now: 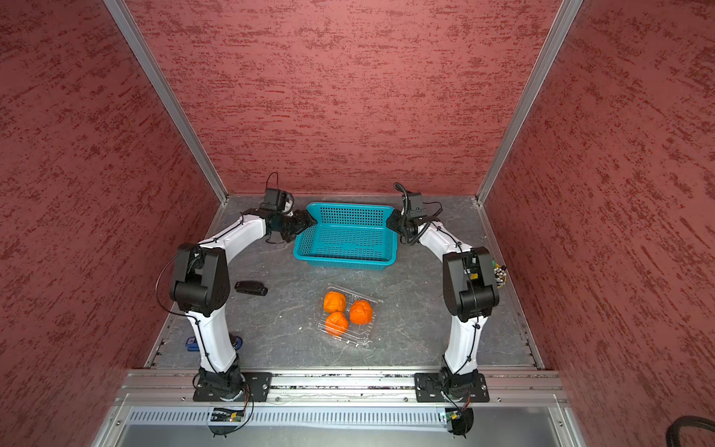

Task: Take oranges out of containers
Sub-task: Move the basket to the center of the board, then move the packing box to the center of the board.

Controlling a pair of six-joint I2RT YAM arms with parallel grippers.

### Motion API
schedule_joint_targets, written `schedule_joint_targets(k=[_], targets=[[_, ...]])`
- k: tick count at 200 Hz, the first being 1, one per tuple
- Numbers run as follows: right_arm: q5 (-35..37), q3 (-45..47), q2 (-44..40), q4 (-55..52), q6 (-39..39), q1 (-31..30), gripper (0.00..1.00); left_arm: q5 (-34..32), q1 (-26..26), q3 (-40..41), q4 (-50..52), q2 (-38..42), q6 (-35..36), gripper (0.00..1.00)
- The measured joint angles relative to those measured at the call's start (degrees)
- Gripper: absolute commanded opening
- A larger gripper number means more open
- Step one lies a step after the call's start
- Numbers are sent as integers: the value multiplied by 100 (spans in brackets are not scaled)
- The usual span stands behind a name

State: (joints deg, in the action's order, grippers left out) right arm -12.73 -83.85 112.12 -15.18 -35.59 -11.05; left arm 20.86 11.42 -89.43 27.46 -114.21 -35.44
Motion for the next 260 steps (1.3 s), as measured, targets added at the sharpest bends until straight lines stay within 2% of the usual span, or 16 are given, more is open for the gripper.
schedule_joint_targets(k=[29,40,44,58,77,99,117,152,187,214,231,260], targets=[[-74,-393,201,-142,48,37,80,94,17,-354,133,-164,-55,93],[-13,-420,151,-216,90,33,83,63,-4,-376,195,-138,-72,95],[9,-420,125,-251,122,31,84,37,-15,-376,225,-118,-74,100],[205,-313,-107,-365,184,26,87,-74,-92,-302,345,63,-68,99],[555,267,-855,-435,256,9,89,-352,-271,-20,586,621,17,100],[949,1244,-2208,-525,308,-68,90,-796,-439,354,925,1582,212,99],[1298,1998,-3289,-636,328,-256,91,-1093,-380,717,1117,2393,378,99],[1460,3611,-4793,-988,17,-1246,90,-1419,413,1897,1344,3659,560,99],[1266,4968,-5685,-1432,-813,-2315,87,-1314,1320,3029,1513,4304,525,99],[1088,5386,-5860,-1353,-1519,-3233,87,-1180,1897,3504,1425,4533,367,99],[994,5534,-5845,-1106,-1926,-3762,87,-1032,2087,3768,1259,4553,188,99],[872,5641,-5694,-579,-2376,-4089,84,-793,2247,4214,911,4511,-146,97]])
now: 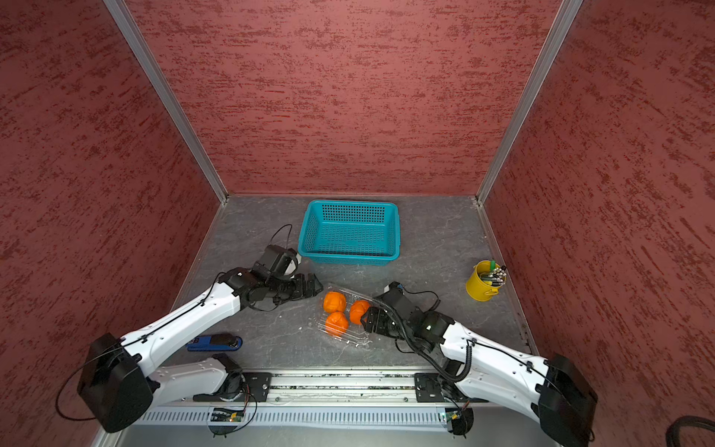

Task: Take oranges out of containers
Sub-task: Move the packing box to the center of the board.

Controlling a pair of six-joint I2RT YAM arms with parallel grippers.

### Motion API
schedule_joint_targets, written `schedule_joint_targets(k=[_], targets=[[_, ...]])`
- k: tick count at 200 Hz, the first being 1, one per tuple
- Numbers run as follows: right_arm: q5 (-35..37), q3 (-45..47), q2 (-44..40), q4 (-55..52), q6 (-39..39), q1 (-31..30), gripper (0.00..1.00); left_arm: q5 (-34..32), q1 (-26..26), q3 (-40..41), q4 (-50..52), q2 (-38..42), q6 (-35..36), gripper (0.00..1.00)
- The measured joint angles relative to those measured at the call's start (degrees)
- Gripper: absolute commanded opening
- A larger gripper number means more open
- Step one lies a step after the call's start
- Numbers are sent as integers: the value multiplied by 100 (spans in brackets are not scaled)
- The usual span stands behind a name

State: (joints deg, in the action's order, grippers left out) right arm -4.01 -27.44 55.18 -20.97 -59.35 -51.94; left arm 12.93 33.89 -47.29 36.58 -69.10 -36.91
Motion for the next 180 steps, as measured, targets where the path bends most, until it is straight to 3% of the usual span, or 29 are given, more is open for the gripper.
schedule_joint_targets(k=[64,116,148,180], targets=[[-68,-509,1086,813,68,83,76,522,153,304,-719,-525,-472,97],[-560,-693,1718,1668,280,1143,73,734,-197,-330,-905,-1338,-485,99],[-745,-1231,2192,1784,531,1397,82,780,-651,-787,-1019,-1633,-393,99],[-804,-1303,2068,1858,706,1604,90,774,-927,-824,-1040,-1609,-304,99]])
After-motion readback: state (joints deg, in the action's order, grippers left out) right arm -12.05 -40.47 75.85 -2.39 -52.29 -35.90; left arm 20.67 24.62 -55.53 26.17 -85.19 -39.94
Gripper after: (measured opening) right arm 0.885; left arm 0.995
